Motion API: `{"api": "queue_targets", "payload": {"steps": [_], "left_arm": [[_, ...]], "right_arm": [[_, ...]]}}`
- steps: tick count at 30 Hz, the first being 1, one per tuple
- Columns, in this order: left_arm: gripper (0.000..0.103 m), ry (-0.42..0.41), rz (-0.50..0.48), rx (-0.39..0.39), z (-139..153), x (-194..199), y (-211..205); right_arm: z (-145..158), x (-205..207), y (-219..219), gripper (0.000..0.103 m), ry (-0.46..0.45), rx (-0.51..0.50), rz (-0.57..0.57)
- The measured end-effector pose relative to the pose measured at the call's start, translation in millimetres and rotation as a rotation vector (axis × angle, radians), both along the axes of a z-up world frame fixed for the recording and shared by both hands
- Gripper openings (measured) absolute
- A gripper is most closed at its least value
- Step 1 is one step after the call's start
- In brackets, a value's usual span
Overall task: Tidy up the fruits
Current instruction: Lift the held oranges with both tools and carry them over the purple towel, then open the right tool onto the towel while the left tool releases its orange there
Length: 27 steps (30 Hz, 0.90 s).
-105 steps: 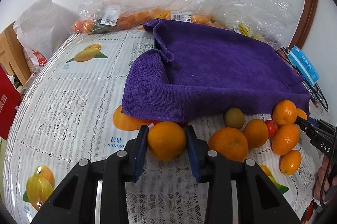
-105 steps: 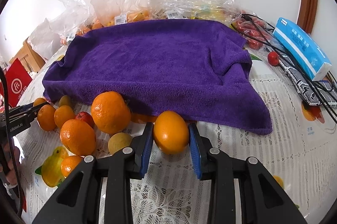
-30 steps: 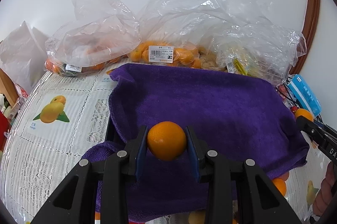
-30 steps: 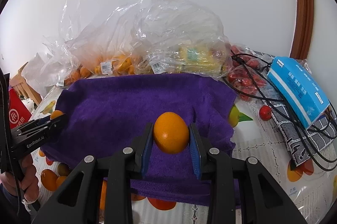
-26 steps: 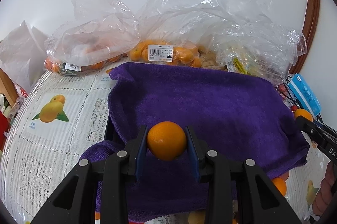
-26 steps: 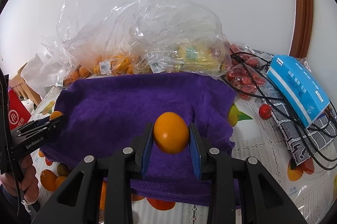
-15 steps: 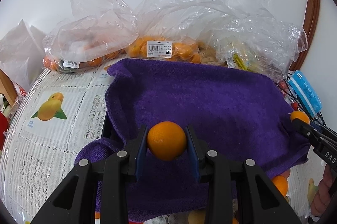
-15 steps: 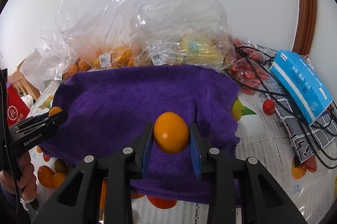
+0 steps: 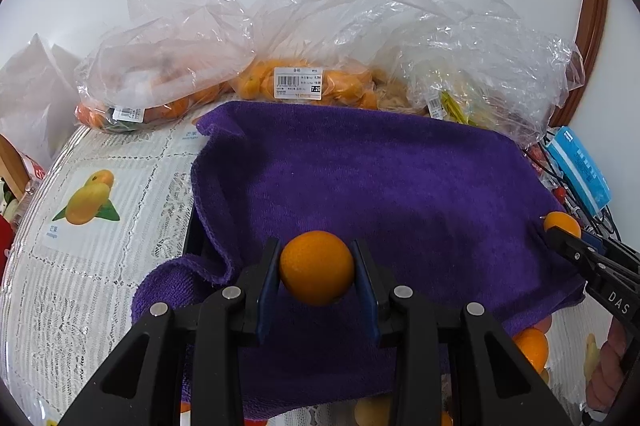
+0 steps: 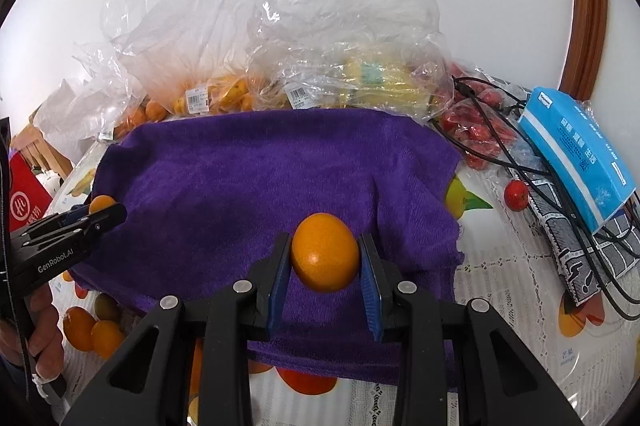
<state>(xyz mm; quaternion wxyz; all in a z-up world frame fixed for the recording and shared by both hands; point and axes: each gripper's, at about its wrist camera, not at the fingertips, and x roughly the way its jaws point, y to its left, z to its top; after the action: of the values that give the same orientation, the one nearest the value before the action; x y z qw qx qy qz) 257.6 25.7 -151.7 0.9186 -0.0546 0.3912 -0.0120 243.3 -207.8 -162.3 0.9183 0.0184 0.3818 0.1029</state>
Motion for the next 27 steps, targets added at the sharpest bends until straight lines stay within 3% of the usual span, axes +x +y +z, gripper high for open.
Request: {"api": "queue_targets", "payload": {"steps": [10,21,25,27], "left_arm": [[0.034,0.026,-0.006,-0.006,-2.4,2.0,-1.2],[0.034,-0.005,-0.018,-0.009,5.0,-2.9,-2.7],[0.042,-0.001,-0.008,-0.01,5.4,-2.4,-1.4],[0.047,-0.008,0.001,-0.018,6.9,-3.2,-0.1]], "right_arm": [[-4.5,2.6,2.5,0.033,0.023,-0.032,-0.006],[-5.5,1.9,2.1,0.033,0.021,-0.041,-0.009],[-4.1,0.9,1.9,0.033,0.016,-0.034,-0.007],[-2.4,0.1,1.7,0.038,0.014,-0.023,-0.003]]}}
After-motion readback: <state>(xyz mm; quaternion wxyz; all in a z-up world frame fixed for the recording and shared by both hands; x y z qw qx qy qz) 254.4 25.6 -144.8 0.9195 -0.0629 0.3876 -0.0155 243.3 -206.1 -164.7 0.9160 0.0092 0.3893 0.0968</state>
